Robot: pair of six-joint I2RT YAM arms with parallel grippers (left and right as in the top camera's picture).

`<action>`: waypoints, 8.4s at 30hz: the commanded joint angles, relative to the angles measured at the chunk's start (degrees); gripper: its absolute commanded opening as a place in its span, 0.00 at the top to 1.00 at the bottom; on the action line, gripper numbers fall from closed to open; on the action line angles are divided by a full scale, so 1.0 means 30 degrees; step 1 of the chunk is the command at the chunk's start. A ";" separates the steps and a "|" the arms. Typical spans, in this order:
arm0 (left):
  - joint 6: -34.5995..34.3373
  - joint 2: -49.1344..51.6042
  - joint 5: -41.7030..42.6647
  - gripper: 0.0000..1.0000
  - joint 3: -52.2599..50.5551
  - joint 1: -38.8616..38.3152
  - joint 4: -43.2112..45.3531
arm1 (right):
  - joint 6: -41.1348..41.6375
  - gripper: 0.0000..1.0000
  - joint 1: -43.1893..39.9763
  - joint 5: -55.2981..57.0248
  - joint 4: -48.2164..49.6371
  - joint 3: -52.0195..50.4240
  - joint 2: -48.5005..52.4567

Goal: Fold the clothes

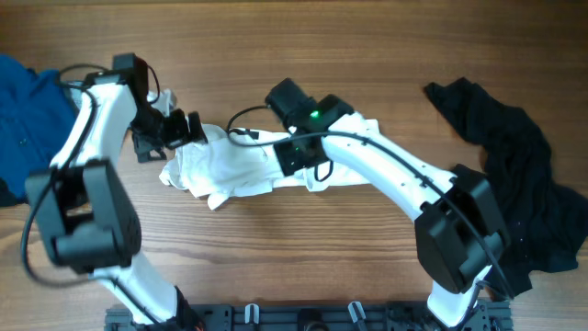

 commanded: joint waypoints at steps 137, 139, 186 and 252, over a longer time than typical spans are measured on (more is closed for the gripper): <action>-0.5275 0.0270 -0.3155 0.89 0.4583 -0.8823 -0.4998 | 0.0925 0.26 -0.8641 0.0940 -0.3308 0.0131 -0.0160; -0.5442 0.0270 -0.3140 0.87 0.4583 -1.0091 -0.4000 | 0.0612 0.26 -0.8874 0.0940 -0.3526 0.0131 -0.0160; -0.4175 0.0277 0.3293 0.10 0.4284 -0.0568 0.0678 | 0.4532 0.47 -0.2025 0.3832 -0.1457 0.0131 0.2339; -0.0663 0.2317 0.2368 0.07 0.4218 -0.7614 0.2499 | 0.5217 0.45 -0.3942 -0.0816 -0.5559 -0.0495 0.0393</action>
